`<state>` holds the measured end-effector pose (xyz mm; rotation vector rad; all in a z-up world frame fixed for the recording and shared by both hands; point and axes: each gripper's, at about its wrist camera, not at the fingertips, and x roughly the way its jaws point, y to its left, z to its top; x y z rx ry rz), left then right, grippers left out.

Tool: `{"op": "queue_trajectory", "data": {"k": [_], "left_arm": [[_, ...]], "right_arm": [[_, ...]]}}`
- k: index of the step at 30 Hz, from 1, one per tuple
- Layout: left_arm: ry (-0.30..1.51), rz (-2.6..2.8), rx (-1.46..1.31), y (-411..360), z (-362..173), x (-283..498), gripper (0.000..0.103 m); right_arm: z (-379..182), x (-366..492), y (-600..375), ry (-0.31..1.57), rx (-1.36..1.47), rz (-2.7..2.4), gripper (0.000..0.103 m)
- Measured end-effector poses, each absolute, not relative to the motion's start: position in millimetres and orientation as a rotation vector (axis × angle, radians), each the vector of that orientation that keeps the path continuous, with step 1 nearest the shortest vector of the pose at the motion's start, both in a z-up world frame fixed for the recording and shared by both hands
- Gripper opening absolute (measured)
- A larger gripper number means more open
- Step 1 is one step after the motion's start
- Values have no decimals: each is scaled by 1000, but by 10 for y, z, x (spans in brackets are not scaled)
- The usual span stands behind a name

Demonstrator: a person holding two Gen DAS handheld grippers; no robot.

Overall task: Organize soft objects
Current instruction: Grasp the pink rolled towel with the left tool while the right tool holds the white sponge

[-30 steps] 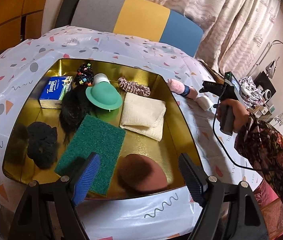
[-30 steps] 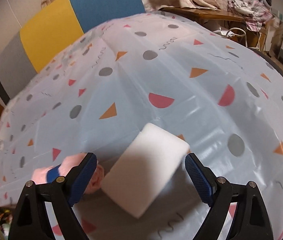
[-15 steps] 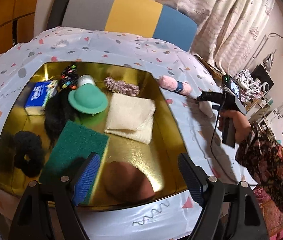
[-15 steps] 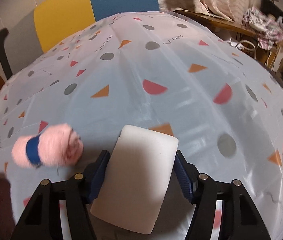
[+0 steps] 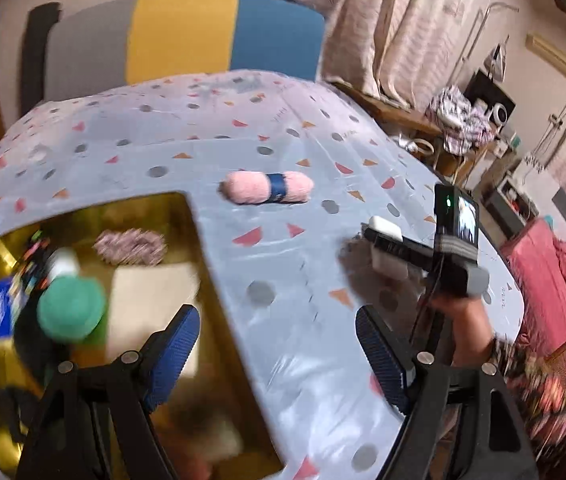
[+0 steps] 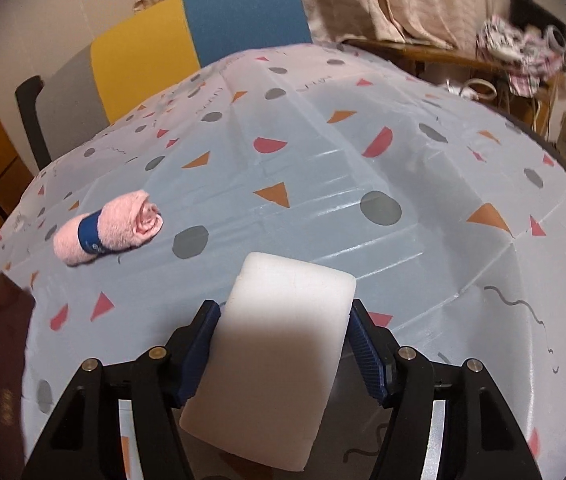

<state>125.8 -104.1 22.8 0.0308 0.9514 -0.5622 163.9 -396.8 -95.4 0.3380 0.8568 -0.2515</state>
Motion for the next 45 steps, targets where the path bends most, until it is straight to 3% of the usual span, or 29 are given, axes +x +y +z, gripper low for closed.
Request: {"op": "queue_trajectory", "data": {"k": [14,21,25,34,39,45], "left_arm": [[1011,-610,382,-2471,22,2474,82],[929,-565,515,-2736,-314,2954,83],[1024,-582,522,-2730,-621,3172,83],[1188,-859,365,-2635,-488,2886,83],[1042,-736,506,-2743,-472,2791,83],[995,-590,670,-2856,-786,2896,83]], "right_arm": [[-992,1559,-3988,801,361,-237,67],[-1003,1536,-4009,785,380,-227,67],[-1002,1546,-3990,787,367,-233,67],[-1003,1537,-4019,776,384,-227,67],[-1008,1533,-4006,777,377,-231,67],[-1011,1538,-3992,779,370,-234,67]]}}
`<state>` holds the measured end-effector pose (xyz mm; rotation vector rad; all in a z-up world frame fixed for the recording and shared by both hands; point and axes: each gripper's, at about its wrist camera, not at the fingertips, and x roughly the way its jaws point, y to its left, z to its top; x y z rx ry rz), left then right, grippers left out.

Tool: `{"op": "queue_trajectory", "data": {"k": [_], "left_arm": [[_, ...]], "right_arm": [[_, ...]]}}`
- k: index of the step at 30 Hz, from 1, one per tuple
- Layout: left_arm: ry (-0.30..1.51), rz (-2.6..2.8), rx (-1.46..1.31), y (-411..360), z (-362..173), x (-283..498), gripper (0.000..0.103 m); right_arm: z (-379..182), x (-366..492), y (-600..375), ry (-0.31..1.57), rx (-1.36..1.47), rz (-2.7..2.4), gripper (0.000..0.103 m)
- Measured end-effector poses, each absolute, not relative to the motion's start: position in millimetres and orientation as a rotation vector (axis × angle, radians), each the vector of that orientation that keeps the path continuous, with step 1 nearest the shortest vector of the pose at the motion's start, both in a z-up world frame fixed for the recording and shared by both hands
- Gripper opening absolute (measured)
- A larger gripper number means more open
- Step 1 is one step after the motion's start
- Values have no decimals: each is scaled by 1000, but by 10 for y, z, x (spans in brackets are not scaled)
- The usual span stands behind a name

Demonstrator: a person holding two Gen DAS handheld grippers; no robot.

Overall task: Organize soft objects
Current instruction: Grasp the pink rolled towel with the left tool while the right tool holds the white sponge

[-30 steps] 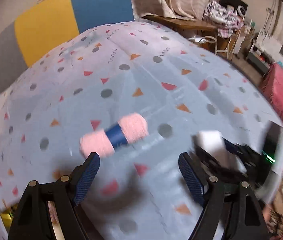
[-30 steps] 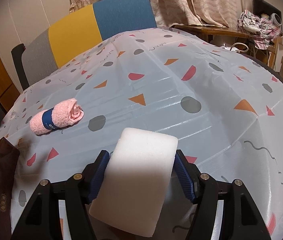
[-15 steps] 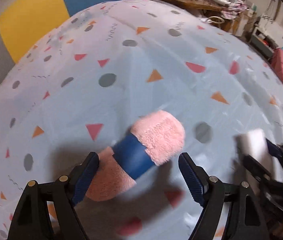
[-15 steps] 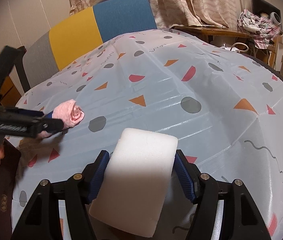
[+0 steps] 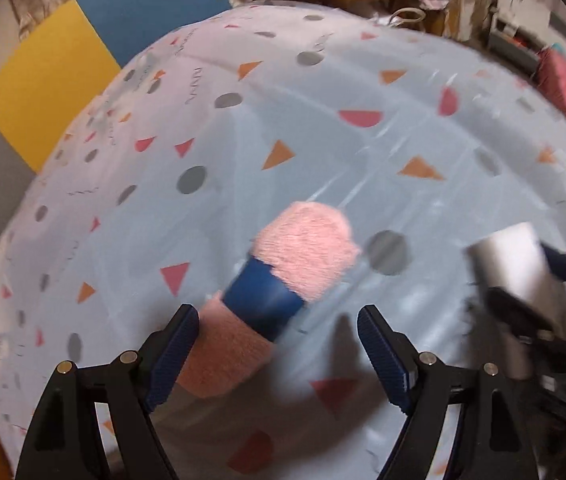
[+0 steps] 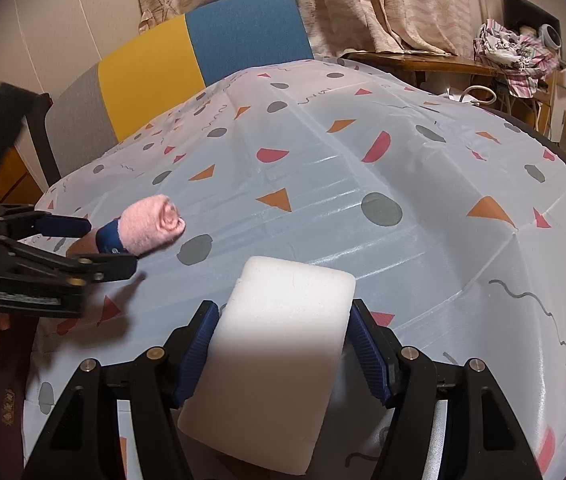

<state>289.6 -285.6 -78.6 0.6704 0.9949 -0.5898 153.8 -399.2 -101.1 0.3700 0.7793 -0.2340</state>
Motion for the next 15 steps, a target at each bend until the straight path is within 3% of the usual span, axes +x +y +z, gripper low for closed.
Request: {"op": "queue_trajectory", "data": {"k": [7,9,15], "left_arm": [[1015,-515,669,-2861,-914,3053,83],[1036,-496,635,-2855,-923,3092,78],[1042,-483,711,-2945,-915,2910,48]], "right_arm": [[-1012,1536,-3990,778,370,-234,67],[-1012,1535,-3990,777,369,-235,67],[-1013,1536,-3993,777,369,-235,67]]}}
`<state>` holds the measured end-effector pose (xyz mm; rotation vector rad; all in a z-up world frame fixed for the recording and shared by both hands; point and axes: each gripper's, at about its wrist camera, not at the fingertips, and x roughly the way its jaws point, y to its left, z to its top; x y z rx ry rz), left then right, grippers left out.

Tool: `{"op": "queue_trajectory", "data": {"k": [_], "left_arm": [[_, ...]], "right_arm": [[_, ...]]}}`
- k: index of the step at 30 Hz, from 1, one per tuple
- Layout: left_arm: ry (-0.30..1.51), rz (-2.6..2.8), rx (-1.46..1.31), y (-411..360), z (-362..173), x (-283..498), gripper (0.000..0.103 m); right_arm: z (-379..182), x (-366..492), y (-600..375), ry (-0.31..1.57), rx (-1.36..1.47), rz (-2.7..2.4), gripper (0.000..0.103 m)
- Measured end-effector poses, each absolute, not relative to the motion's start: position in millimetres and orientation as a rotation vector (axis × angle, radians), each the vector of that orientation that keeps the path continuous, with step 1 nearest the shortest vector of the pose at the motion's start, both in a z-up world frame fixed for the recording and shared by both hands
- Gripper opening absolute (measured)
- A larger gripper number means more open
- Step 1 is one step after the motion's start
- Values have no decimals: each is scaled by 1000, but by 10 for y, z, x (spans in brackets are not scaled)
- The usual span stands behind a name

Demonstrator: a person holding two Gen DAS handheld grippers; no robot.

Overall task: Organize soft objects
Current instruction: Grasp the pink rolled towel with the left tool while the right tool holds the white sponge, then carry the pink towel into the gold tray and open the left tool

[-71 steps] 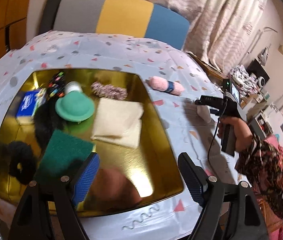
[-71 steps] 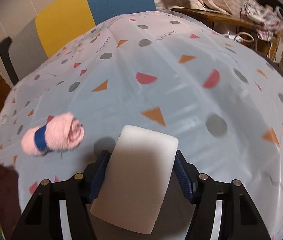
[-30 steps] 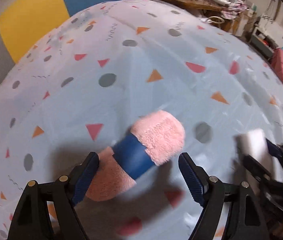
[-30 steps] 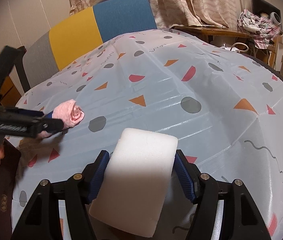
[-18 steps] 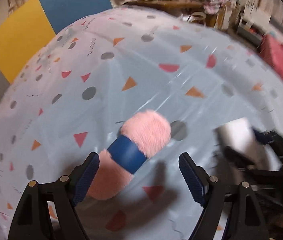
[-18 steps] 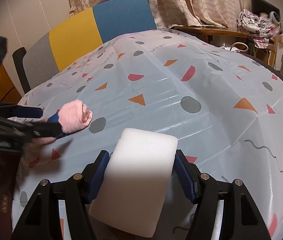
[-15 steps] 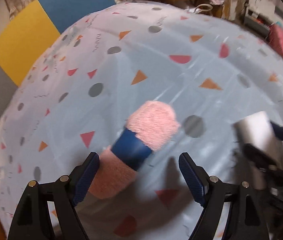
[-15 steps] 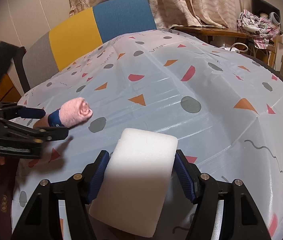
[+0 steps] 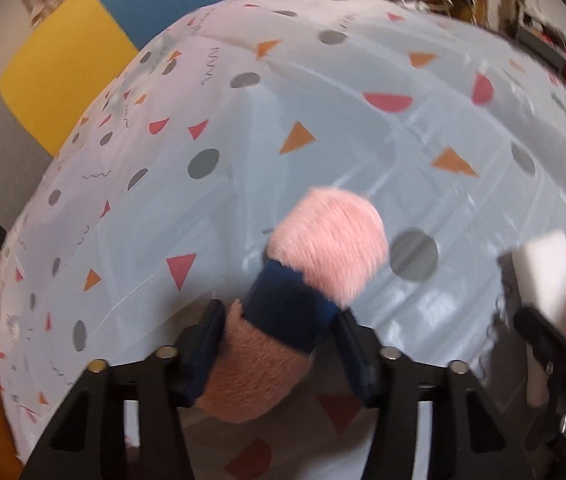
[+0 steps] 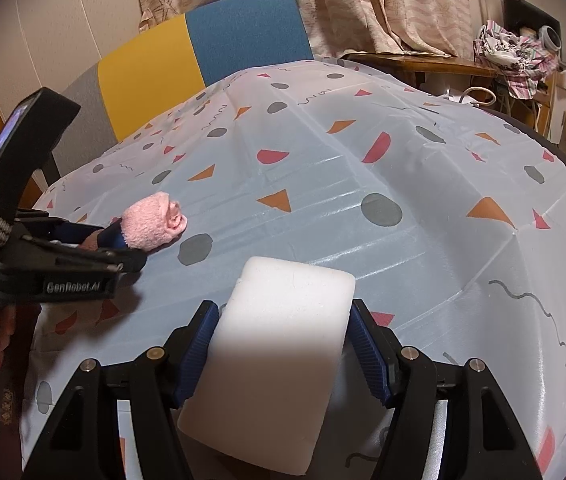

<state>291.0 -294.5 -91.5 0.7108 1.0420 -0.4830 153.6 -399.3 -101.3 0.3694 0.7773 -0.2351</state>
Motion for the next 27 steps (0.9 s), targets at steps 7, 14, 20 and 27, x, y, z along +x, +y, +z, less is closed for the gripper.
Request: {"op": "queue_trajectory", "data": {"k": [7,14,20,27], "left_arm": [[1208,-545,492,-2800,-804,2718,41],[1119,-545,472,-2864,-786,2731,67],[1168,-546,449,-2916,-923,2870,53],[1174,-537,417,-2789,-836,2707,40]], "right_arm": [[-1014,1536,-3990,778,368,-236,67],[-1014,1530,-3992,775,370,-236,67],[-1015,1536,-3985,775,365,-239,67],[-1008,1545,-3961,783,348,-248,67]]}}
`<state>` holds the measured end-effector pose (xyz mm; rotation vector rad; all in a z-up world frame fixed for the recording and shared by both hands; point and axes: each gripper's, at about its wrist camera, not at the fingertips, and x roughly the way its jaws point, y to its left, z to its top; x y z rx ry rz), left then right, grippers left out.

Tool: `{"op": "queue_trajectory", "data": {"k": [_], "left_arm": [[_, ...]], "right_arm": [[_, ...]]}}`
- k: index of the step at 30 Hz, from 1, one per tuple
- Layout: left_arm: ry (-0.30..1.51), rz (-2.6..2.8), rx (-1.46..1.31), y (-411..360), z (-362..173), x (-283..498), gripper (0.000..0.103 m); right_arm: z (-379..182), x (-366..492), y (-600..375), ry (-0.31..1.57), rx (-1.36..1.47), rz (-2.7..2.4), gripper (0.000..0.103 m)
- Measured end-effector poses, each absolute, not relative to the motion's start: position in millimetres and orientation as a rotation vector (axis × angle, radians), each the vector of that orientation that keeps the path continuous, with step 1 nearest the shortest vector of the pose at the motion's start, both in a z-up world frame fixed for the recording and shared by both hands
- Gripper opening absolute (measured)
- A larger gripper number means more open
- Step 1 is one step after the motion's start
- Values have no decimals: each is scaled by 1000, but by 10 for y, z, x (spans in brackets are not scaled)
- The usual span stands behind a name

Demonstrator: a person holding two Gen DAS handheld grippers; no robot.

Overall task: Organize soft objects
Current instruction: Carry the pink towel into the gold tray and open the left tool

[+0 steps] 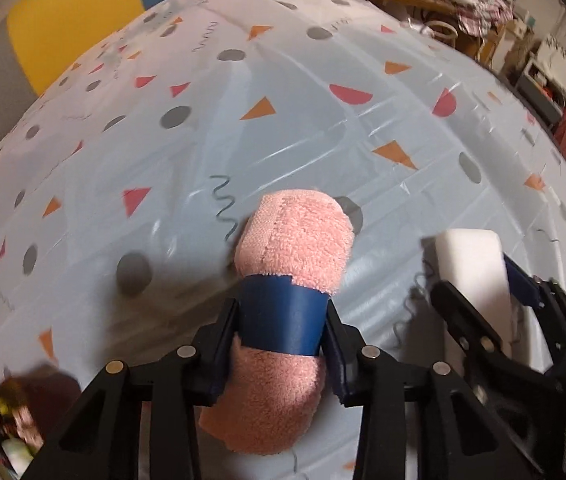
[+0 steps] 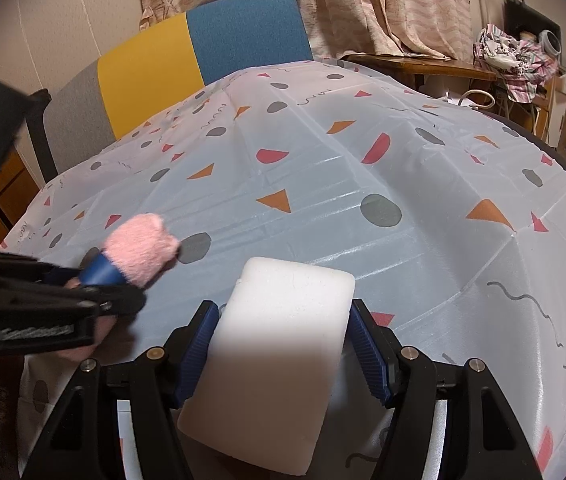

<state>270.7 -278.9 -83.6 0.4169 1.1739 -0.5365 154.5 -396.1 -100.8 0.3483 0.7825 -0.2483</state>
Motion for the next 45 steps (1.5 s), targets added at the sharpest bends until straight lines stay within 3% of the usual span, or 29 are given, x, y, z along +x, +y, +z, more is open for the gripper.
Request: {"op": "queue_trajectory", "data": {"k": [21,29,36,39,42,45], "left_arm": [[1062,-611,-2,-1142,47,1581,40],[1112,-504,-122,-357,-174,1406,40],[1163,-504,-197,-267,-469,1392,40],[1146,-528,-221,-305,-456,1374,50],[1127,-521,-227,-302,-423,1362,69],[1092,-540,-248,-238,-356,1305,70]], "right_arm": [[-1008,1559,-3892,798,288,-286,64],[-1000,1552,-3881,796,283,-288,63],[-997,1565,-3848,806,257,-303,63],[-996,1567,-3841,808,250,-310,63],[-995,1575,-3829,811,241,-314,63],[-996,1577,-3827,812,236,-317,63]]}}
